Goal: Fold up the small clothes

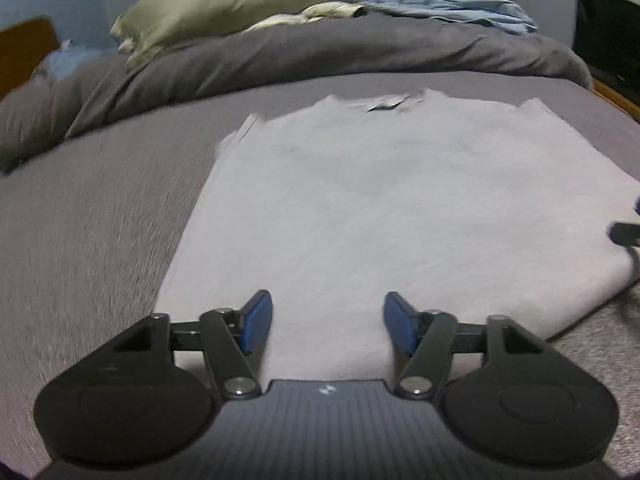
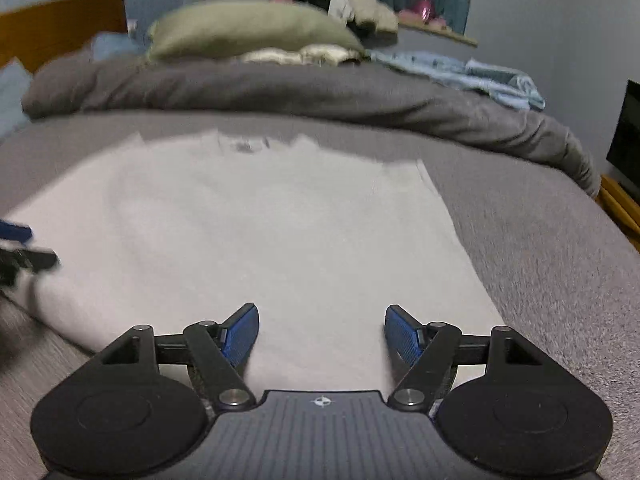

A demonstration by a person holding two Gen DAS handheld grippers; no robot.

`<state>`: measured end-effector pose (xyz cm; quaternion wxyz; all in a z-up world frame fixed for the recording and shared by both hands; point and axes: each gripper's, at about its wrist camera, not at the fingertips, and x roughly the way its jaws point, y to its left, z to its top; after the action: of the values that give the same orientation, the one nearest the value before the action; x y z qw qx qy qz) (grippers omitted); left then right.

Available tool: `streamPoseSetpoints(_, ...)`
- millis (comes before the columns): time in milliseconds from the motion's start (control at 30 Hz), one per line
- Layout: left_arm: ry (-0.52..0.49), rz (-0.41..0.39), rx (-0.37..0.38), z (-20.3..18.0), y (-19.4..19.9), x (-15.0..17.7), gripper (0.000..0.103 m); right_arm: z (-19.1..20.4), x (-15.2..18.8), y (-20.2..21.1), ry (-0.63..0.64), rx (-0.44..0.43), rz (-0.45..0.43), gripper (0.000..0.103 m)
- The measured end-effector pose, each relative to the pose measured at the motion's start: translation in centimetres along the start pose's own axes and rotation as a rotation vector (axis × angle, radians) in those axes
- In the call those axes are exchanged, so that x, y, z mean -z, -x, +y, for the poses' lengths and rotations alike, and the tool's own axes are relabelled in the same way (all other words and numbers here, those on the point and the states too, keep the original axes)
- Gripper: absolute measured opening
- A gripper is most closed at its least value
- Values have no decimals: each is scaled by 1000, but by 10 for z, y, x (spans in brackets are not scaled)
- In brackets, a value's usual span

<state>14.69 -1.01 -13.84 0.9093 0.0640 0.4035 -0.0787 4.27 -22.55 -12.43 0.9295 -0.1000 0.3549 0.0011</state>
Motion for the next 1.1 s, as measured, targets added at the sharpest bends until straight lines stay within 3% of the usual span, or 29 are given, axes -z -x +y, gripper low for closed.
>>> streamPoseSetpoints(100, 47, 14, -5, 23, 3, 14, 71, -27, 10, -8, -16, 51, 27, 73)
streamPoseSetpoints(233, 122, 32, -15, 48, 13, 23, 71, -64, 23, 1, -122, 92, 43, 84)
streamPoseSetpoints(333, 161, 27, -15, 55, 31, 28, 71, -68, 25, 18, -183, 77, 25, 83)
streamPoseSetpoints(433, 222, 18, -83, 60, 55, 40, 72, -67, 29, 34, -207, 47, 5, 86)
streamPoseSetpoints(500, 314, -14, -27, 66, 72, 53, 73, -67, 34, 48, -258, 22, -3, 95)
streamPoseSetpoints(633, 457, -44, 111, 64, 88, 74, 78, -72, 39, 63, -372, 12, -12, 100)
streamPoseSetpoints(833, 496, -30, 149, 56, 78, 88, 88, -69, 46, 59, -405, -36, 5, 100)
streamPoseSetpoints(1100, 651, -73, 236, 72, 48, 89, 92, -74, 60, 35, -514, -176, 71, 100)
